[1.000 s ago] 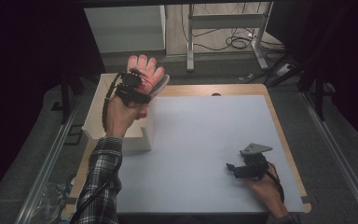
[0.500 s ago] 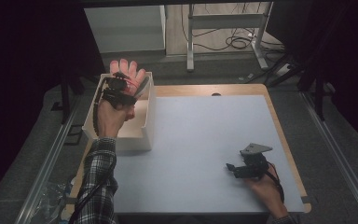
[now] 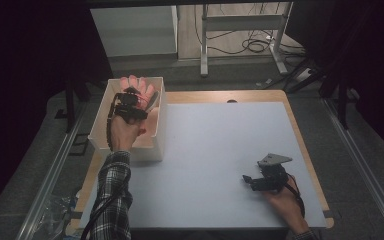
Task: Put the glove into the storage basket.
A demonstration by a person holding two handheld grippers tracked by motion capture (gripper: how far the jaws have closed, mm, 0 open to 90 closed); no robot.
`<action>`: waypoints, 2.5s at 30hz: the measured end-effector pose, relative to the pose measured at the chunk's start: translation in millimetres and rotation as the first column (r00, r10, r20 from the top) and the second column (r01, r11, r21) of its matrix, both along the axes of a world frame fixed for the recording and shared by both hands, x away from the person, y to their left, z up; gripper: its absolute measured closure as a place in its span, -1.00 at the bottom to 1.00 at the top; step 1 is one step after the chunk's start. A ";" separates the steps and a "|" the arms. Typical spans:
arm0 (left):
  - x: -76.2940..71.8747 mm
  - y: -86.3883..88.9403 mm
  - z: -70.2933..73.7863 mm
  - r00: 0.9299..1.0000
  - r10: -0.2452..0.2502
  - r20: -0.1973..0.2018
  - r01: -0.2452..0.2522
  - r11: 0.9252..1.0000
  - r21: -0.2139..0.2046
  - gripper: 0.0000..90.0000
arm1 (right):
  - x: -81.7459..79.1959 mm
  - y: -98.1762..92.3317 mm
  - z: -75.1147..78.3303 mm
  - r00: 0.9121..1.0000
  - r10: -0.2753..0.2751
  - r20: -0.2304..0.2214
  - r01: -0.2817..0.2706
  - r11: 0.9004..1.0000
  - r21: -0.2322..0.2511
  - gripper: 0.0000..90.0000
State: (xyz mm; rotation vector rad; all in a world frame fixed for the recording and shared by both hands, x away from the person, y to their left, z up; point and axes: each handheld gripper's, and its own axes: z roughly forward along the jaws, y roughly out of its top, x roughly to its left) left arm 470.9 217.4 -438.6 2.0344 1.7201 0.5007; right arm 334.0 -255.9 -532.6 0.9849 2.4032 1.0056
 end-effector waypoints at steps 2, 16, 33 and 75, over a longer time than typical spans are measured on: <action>2.6 -1.5 -6.8 1.000 0.004 -0.009 -0.004 1.000 0.000 0.04 | 0.0 0.0 0.0 1.000 0.000 0.000 0.000 1.000 0.000 -0.57; 20.8 -13.3 -38.2 0.994 0.027 -0.104 -0.025 1.000 0.012 -0.03 | -0.2 0.1 0.0 1.000 -0.001 0.000 0.001 1.000 0.000 -0.57; 33.4 -21.9 -55.0 0.977 0.007 -0.212 0.008 0.998 0.070 -0.62 | -0.2 0.1 0.0 1.000 -0.001 0.001 0.001 1.000 0.000 -0.57; 5.3 -14.8 8.4 0.998 -0.059 0.007 0.059 0.998 -0.013 -0.93 | -0.4 0.3 0.0 1.000 -0.003 0.001 0.003 1.000 -0.001 -0.58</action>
